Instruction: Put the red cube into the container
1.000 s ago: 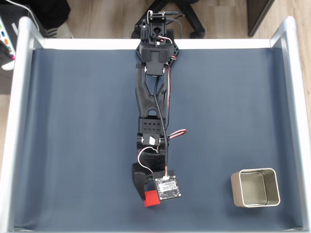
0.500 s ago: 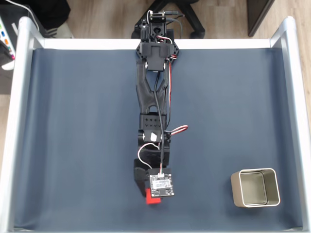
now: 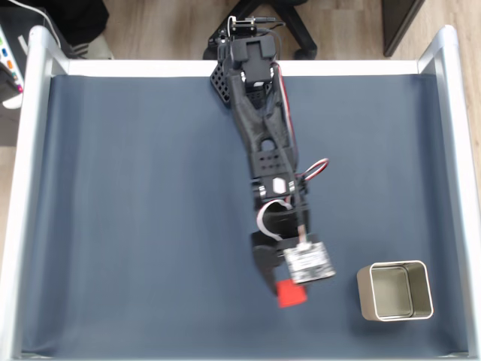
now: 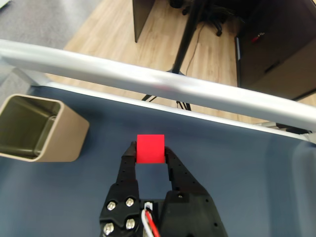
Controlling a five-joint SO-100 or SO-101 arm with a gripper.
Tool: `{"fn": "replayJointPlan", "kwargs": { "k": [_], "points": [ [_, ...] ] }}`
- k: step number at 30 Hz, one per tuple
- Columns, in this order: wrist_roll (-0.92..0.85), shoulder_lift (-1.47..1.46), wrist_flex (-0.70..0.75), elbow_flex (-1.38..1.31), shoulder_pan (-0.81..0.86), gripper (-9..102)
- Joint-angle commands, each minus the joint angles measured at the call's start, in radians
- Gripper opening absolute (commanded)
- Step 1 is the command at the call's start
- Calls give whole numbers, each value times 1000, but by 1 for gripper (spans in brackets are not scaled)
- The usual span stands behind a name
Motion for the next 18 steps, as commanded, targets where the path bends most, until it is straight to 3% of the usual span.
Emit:
{"fn": "replayJointPlan", "kwargs": {
  "k": [1, 10, 18],
  "points": [
    [9, 78, 26, -92, -60, 0],
    [61, -49, 167, -408, -227, 0],
    [48, -209, 175, -574, -305, 0]
  ]
}}
